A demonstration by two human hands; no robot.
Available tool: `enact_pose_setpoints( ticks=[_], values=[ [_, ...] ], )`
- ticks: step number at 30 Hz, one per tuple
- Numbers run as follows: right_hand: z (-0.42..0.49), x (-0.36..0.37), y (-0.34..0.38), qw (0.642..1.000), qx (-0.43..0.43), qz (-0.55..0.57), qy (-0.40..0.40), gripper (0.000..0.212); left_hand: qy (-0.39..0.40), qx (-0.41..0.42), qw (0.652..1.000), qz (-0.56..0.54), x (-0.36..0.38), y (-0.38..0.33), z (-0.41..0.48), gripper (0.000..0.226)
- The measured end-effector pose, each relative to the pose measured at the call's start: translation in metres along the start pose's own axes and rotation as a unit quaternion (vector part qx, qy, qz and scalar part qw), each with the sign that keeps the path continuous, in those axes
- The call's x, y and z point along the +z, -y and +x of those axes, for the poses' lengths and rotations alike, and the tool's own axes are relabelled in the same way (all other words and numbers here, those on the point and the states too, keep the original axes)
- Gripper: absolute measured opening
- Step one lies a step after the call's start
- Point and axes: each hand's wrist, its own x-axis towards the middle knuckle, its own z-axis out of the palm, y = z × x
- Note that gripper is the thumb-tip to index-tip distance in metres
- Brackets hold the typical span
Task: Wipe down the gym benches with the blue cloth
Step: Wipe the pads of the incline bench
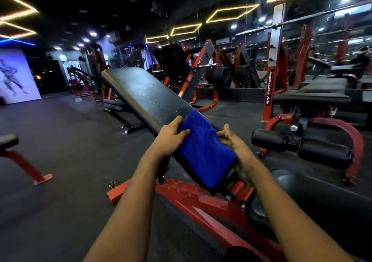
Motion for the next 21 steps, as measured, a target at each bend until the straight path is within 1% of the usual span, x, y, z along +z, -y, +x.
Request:
enact_pose_setpoints(
  ticks=[1, 2, 3, 4, 5, 7, 8, 9, 10, 12, 13, 14, 16, 17, 18, 19, 21],
  values=[
    [0.003, -0.009, 0.003, 0.999, 0.007, -0.051, 0.011, 0.050, 0.011, 0.009, 0.999, 0.045, 0.001, -0.001, 0.006, 0.022],
    [0.005, -0.015, 0.004, 0.992, 0.014, -0.123, 0.015, 0.052, 0.027, 0.014, 0.996, 0.089, 0.002, -0.002, 0.013, 0.016],
    [0.011, -0.021, 0.003, 0.980, 0.019, -0.197, 0.011, 0.047, 0.042, 0.011, 0.992, 0.120, 0.005, -0.001, 0.022, 0.011],
    [0.017, -0.024, -0.001, 0.964, 0.028, -0.263, -0.010, 0.039, 0.050, 0.004, 0.989, 0.136, 0.009, 0.002, 0.029, 0.014],
    [0.025, -0.027, -0.007, 0.947, 0.028, -0.317, -0.046, 0.032, 0.049, -0.004, 0.989, 0.143, 0.016, 0.004, 0.037, 0.022],
    [0.036, -0.025, -0.023, 0.898, 0.030, -0.411, -0.156, 0.030, 0.030, -0.026, 0.988, 0.151, 0.030, 0.013, 0.046, 0.031],
    [0.038, -0.021, -0.034, 0.868, 0.028, -0.453, -0.203, 0.032, 0.020, -0.033, 0.988, 0.152, 0.038, 0.019, 0.051, 0.030],
    [0.040, -0.014, -0.047, 0.843, 0.008, -0.488, -0.226, 0.038, 0.005, -0.043, 0.988, 0.150, 0.045, 0.025, 0.054, 0.025],
    [0.041, -0.006, -0.063, 0.833, -0.028, -0.506, -0.221, 0.047, -0.018, -0.049, 0.988, 0.144, 0.051, 0.032, 0.055, 0.018],
    [0.041, 0.013, -0.087, 0.835, -0.077, -0.526, -0.141, 0.062, -0.109, -0.032, 0.981, 0.155, 0.054, 0.049, 0.051, 0.007],
    [0.043, 0.021, -0.095, 0.823, -0.073, -0.554, -0.102, 0.065, -0.170, -0.017, 0.969, 0.179, 0.053, 0.059, 0.049, 0.009],
    [0.045, 0.025, -0.100, 0.811, -0.062, -0.576, -0.083, 0.071, -0.232, -0.015, 0.951, 0.202, 0.052, 0.067, 0.045, 0.013],
    [0.050, 0.025, -0.105, 0.794, -0.050, -0.599, -0.089, 0.089, -0.334, -0.055, 0.918, 0.208, 0.050, 0.084, 0.042, 0.023],
    [0.050, 0.025, -0.105, 0.782, -0.056, -0.613, -0.096, 0.095, -0.364, -0.086, 0.908, 0.190, 0.049, 0.092, 0.042, 0.032],
    [0.053, 0.024, -0.108, 0.771, -0.061, -0.626, -0.100, 0.096, -0.378, -0.120, 0.904, 0.160, 0.049, 0.100, 0.044, 0.042],
    [0.056, 0.024, -0.109, 0.765, -0.066, -0.632, -0.105, 0.093, -0.381, -0.148, 0.905, 0.121, 0.046, 0.106, 0.047, 0.051],
    [0.074, 0.017, -0.109, 0.772, -0.069, -0.620, -0.118, 0.081, -0.361, -0.190, 0.912, 0.031, 0.044, 0.116, 0.055, 0.064]
  ],
)
